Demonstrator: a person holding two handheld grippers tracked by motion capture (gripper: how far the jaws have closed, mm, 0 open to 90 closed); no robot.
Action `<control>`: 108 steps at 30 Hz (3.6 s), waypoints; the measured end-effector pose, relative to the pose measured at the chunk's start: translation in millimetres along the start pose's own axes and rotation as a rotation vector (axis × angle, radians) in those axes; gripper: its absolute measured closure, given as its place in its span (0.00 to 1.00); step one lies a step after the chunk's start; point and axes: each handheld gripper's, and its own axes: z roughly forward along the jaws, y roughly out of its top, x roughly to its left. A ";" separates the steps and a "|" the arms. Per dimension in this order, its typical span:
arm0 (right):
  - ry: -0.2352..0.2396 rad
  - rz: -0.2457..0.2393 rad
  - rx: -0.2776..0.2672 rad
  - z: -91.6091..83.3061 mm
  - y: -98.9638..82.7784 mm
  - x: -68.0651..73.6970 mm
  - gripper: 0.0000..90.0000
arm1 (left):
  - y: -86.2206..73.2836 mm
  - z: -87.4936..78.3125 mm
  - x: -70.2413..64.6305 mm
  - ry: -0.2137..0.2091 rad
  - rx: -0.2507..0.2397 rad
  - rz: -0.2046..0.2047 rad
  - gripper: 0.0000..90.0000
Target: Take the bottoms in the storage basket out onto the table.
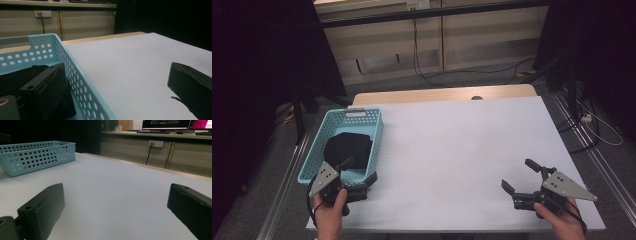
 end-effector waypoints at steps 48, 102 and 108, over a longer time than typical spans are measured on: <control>0.036 -0.012 0.018 0.4 0.2 2.6 0.00 | 30.3 15.3 -2.8 -0.045 0.004 0.003 0.02; 0.035 -0.013 0.036 -2.3 -0.7 0.7 0.00 | 84.0 47.9 50.9 0.004 0.067 -0.007 0.02; 0.036 -0.013 0.035 -2.5 -0.6 0.9 0.00 | 86.6 48.9 61.0 0.022 0.084 -0.012 0.02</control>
